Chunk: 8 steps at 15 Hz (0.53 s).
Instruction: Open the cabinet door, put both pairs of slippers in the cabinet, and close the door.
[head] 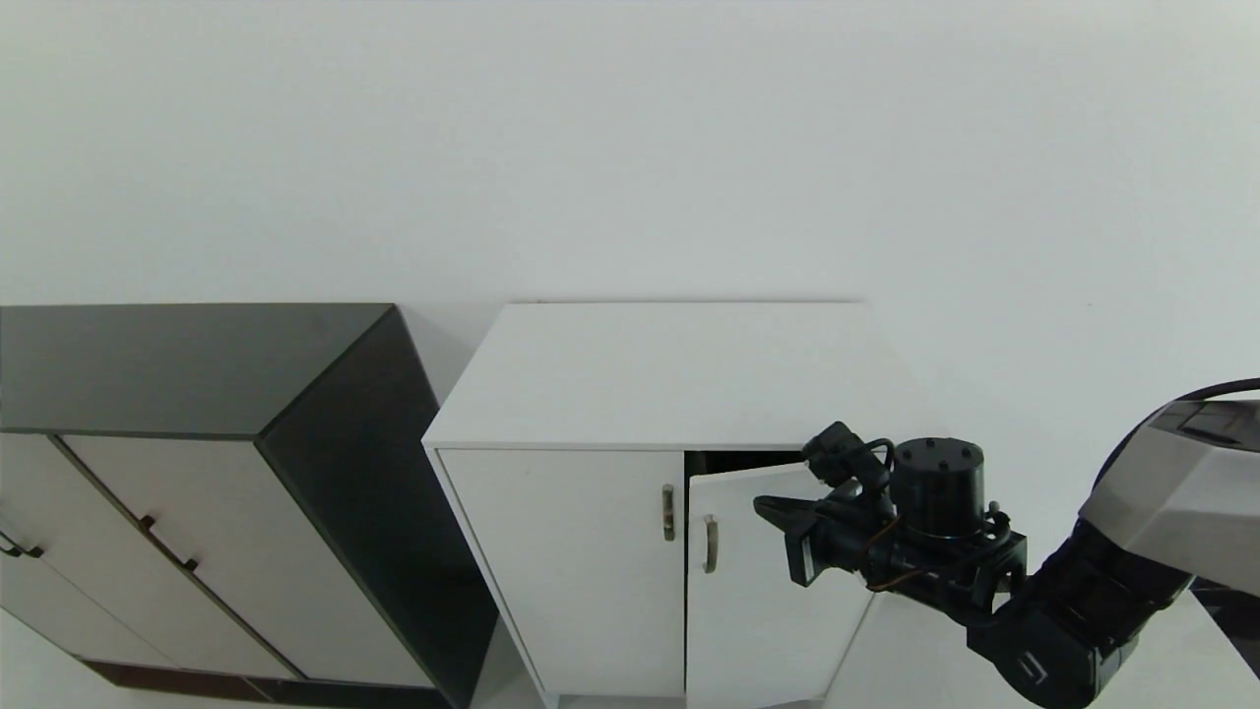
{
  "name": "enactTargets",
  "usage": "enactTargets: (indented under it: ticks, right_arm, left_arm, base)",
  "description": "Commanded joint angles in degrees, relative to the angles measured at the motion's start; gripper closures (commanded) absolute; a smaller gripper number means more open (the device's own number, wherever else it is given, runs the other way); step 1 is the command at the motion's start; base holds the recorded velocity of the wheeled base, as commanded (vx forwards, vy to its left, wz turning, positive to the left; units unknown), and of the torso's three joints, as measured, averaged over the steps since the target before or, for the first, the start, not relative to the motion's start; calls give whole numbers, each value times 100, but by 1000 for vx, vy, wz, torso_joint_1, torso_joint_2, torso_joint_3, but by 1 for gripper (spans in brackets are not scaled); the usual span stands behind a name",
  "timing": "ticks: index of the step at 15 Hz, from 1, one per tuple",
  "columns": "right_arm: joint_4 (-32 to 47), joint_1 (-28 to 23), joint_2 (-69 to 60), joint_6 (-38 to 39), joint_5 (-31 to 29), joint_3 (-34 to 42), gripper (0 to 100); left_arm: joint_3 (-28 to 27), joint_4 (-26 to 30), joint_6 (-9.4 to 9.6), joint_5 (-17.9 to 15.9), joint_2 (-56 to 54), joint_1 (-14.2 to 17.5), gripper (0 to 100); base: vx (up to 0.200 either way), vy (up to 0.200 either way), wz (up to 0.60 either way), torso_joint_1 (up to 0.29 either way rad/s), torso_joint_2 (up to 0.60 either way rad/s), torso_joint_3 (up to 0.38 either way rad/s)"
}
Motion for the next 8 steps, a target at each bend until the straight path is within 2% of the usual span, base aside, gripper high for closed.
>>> enactTargets:
  ticks: [1,8]
  right_arm:
    - [-11,-39,111,-4,5,-70,100]
    - [-11,-188,322,-4,5,-255,100]
  left_arm:
    - [0,0,-2,4,6,0,100]
    - [0,0,-2,4,6,-9,100]
  base:
    - [0,0,0,0,0,0]
    - [0,0,0,0,0,0]
